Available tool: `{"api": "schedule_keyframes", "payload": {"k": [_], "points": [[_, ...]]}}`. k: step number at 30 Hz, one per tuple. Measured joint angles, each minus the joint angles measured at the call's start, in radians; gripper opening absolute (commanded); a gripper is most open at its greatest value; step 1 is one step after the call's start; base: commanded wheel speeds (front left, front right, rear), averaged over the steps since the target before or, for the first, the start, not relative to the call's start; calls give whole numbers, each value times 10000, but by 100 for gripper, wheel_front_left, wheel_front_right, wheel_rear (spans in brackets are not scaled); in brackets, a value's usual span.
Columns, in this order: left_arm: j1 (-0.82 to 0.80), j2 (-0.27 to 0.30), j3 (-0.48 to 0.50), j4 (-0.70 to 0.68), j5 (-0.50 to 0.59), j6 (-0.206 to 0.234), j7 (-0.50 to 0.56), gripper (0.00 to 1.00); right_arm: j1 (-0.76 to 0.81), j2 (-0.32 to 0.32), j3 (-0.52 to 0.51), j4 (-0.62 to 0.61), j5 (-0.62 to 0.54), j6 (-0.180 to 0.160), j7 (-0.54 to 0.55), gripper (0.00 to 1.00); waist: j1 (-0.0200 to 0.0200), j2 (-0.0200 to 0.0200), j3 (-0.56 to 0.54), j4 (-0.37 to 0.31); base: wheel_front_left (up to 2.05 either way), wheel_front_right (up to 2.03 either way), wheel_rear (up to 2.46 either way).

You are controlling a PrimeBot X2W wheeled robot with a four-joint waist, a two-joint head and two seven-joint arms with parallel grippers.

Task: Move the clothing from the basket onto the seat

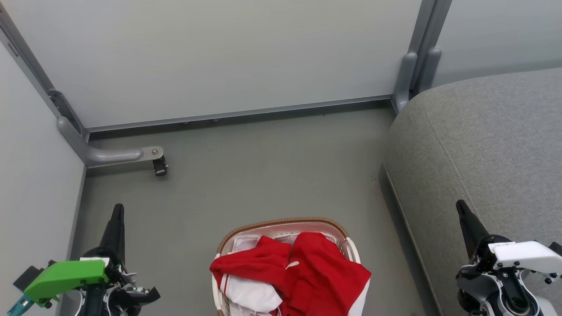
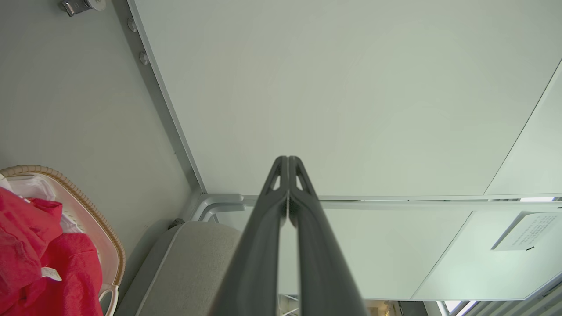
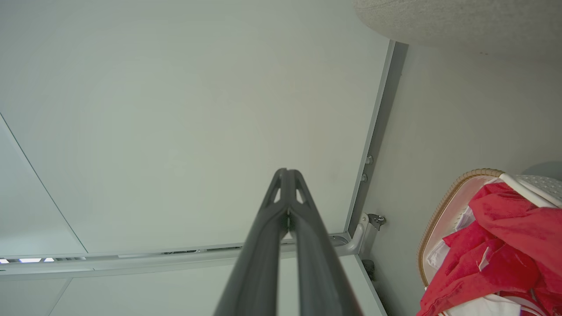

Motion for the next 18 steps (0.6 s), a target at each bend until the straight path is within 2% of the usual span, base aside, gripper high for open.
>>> {"api": "schedule_keyframes", "payload": {"k": [3,4,12,18], "points": [[0,0,0,-2,0,0,0,0,0,0,0,0,0,0,0,0,0,0,0,0,0,0,0],[16,-13,-2,52,0,6,-10,100,22,13,2,50,-4,0,-2,100,0,0,0,0,0,0,0],[314,-84,-107,437,117,29,-236,100,331,58,117,293,-138,-4,-117,100,0,0,11,-1,0,0,0],[314,-73,-123,470,1317,29,-545,100,309,-245,466,240,-771,-4,-512,100,0,0,35,-10,0,0,0]]}}
